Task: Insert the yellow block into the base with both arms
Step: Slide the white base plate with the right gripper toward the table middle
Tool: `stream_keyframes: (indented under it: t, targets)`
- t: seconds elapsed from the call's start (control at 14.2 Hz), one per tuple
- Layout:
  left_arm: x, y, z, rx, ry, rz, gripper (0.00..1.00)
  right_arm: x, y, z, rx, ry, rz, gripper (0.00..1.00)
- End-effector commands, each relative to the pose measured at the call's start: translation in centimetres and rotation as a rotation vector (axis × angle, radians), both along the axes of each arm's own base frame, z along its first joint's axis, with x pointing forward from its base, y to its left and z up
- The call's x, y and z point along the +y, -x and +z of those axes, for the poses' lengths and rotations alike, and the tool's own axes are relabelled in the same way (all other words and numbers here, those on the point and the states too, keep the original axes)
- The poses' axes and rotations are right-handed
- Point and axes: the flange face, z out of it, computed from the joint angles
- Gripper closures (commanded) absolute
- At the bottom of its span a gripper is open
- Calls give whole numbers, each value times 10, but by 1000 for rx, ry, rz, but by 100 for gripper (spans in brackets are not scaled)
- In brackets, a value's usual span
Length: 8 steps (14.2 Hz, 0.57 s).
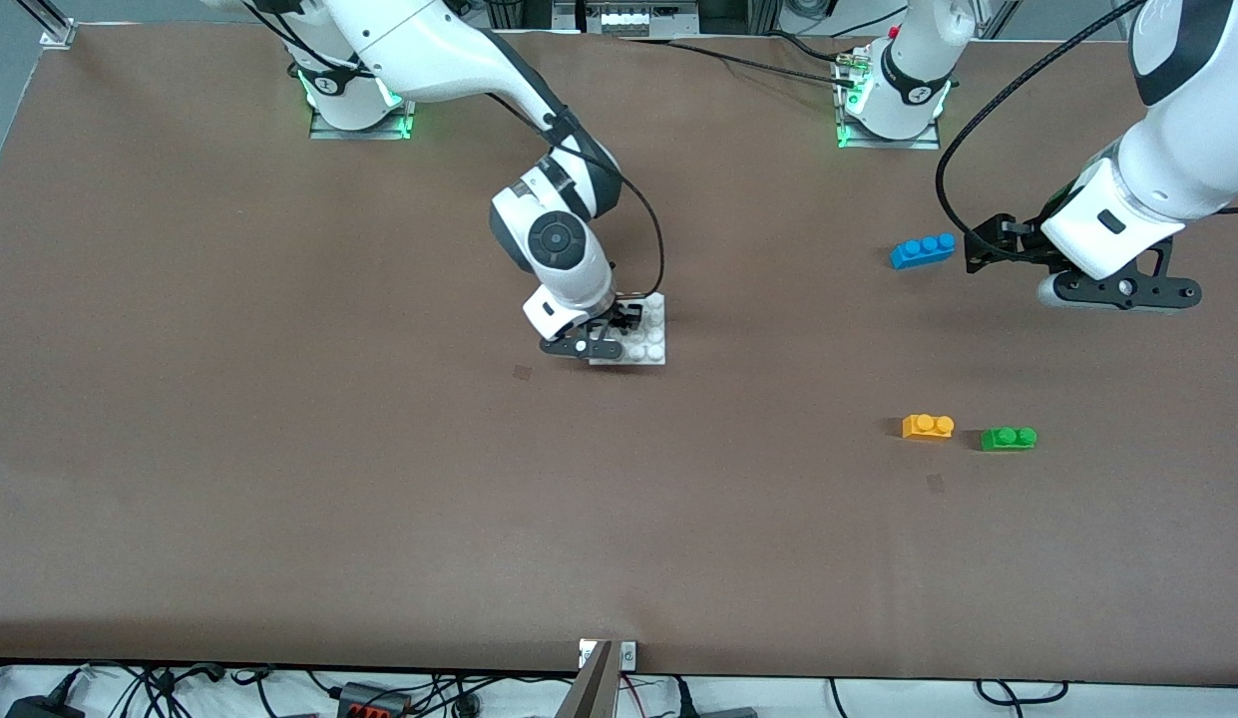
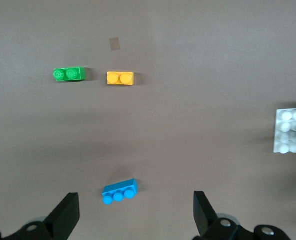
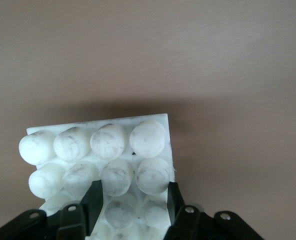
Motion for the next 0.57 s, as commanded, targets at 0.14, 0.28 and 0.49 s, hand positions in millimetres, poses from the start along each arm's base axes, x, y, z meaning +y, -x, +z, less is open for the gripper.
stream_keyframes:
  t: [0.14, 0.28, 0.49]
  targets:
    - [2, -2, 2, 5, 18, -16, 0, 20, 12, -51, 16, 6, -7, 39]
    - [2, -2, 2, 5, 18, -16, 0, 19, 7, -41, 9, -2, -15, 34]
    - [2, -2, 2, 7, 17, -14, 0, 16, 3, -6, 33, 33, 6, 24]
